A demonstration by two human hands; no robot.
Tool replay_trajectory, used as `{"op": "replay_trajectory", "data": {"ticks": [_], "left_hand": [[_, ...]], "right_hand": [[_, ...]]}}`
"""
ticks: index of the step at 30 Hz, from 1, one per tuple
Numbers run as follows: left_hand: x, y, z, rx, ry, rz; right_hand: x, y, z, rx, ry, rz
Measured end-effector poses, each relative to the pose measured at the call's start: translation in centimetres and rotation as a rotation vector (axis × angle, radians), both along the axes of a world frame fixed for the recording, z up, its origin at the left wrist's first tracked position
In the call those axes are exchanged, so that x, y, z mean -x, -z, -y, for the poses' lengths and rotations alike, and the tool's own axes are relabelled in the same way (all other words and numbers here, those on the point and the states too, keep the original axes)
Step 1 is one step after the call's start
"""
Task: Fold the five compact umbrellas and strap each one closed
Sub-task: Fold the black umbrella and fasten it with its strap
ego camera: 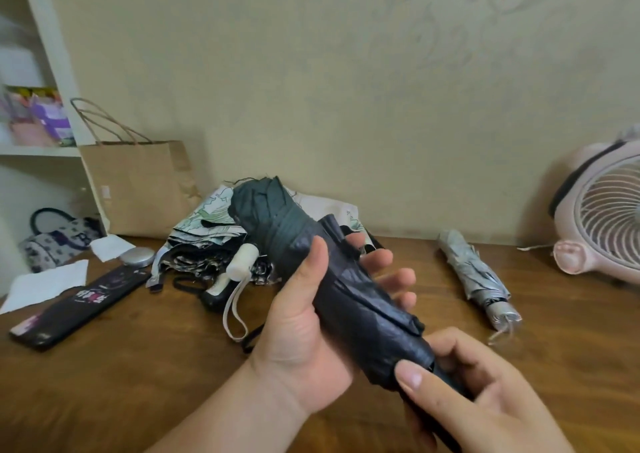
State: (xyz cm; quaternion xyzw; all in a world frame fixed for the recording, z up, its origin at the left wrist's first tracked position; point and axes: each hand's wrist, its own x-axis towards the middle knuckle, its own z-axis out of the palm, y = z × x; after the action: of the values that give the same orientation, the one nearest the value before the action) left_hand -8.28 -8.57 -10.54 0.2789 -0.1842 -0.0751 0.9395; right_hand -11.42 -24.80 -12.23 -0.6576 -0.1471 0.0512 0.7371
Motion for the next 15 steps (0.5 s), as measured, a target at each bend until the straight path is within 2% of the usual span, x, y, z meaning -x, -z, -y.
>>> {"op": "replay_trajectory", "data": {"ticks": [8,12,15], "left_hand": [[-0.3,0.2,-0.7,-0.097,-0.028,0.032],[-0.8,0.6,-1.3,-0.104,0.048,0.070],[-0.5,0.3,-1.0,-0.135,-0.034,0.009]], "right_hand": [[0.0,0.0,0.4,-0.002,-0.135,-0.073],[-0.2,0.1,0.4,-0.100,-0.227,-0.233],[-0.7,0.6,0.4,-0.182,-0.276,-0.401]]}}
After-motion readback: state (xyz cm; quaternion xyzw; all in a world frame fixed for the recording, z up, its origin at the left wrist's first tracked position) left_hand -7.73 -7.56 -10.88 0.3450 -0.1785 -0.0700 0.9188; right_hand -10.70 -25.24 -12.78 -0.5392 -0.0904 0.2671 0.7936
